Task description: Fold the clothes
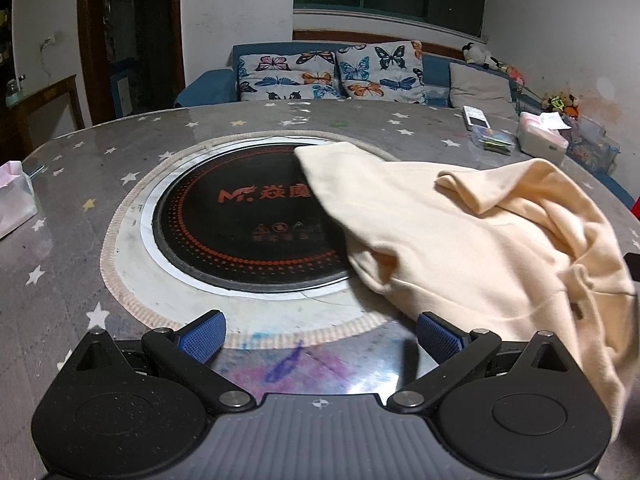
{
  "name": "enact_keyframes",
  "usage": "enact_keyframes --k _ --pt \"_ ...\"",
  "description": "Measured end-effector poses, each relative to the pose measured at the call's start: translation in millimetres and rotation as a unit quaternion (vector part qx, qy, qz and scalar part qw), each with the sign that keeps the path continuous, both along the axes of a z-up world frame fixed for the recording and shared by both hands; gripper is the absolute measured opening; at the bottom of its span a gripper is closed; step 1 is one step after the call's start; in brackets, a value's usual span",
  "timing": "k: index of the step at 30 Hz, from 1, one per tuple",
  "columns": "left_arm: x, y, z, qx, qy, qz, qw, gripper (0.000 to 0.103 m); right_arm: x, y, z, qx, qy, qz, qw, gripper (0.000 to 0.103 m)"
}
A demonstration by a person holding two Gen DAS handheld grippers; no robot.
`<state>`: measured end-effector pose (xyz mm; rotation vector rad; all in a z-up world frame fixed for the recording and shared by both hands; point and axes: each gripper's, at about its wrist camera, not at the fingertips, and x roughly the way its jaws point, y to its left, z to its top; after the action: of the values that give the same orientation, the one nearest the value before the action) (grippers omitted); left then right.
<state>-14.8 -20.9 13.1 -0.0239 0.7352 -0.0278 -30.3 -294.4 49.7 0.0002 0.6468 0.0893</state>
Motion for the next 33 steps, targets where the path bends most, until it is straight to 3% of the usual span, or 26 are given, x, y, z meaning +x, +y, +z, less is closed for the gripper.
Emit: enact_keyframes --k 12,33 --pt "-19.2 -15.9 14.9 -0.016 -0.001 -0.008 0.9998 0.103 -22.1 12.1 2.9 0.011 -0.001 0.023 1.0 0.103" --pt "-41.9 -39.2 24.1 -0.008 -0.008 -0.028 0.9995 0.103 -44.2 24.7 -2.3 0.033 0.009 0.037 0.999 0.103"
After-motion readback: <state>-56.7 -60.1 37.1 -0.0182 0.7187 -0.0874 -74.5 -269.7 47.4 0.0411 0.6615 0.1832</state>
